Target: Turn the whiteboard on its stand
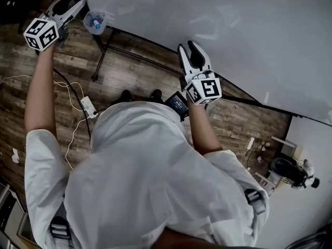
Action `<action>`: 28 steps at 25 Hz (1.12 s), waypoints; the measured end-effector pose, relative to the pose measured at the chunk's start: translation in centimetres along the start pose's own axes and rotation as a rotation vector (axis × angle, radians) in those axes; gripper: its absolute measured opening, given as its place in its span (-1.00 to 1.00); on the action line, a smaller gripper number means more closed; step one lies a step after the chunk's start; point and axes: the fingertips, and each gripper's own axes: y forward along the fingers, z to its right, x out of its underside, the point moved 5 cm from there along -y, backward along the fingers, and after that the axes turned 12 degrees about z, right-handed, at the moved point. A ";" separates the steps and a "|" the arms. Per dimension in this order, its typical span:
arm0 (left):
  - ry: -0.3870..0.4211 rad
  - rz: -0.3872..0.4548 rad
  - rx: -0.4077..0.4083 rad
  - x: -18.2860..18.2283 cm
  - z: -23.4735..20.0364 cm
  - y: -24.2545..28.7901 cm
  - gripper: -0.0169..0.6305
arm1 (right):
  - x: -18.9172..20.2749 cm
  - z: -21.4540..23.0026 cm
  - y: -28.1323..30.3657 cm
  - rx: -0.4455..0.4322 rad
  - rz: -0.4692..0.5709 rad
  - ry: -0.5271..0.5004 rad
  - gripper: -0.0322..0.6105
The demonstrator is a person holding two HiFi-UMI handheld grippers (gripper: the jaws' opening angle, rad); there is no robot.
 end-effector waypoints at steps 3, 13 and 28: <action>0.010 0.031 -0.054 -1.4 -0.3 -1.9 -0.23 | 0.1 0.3 -0.6 0.022 0.007 0.005 -0.49; 0.119 0.157 -0.137 -6.4 9.2 -5.5 -0.24 | -1.0 1.0 -4.3 0.064 0.044 0.003 -0.51; -0.036 0.128 -0.054 0.1 30.1 -6.4 -0.51 | -4.2 -1.4 -18.7 0.128 0.091 -0.015 -0.68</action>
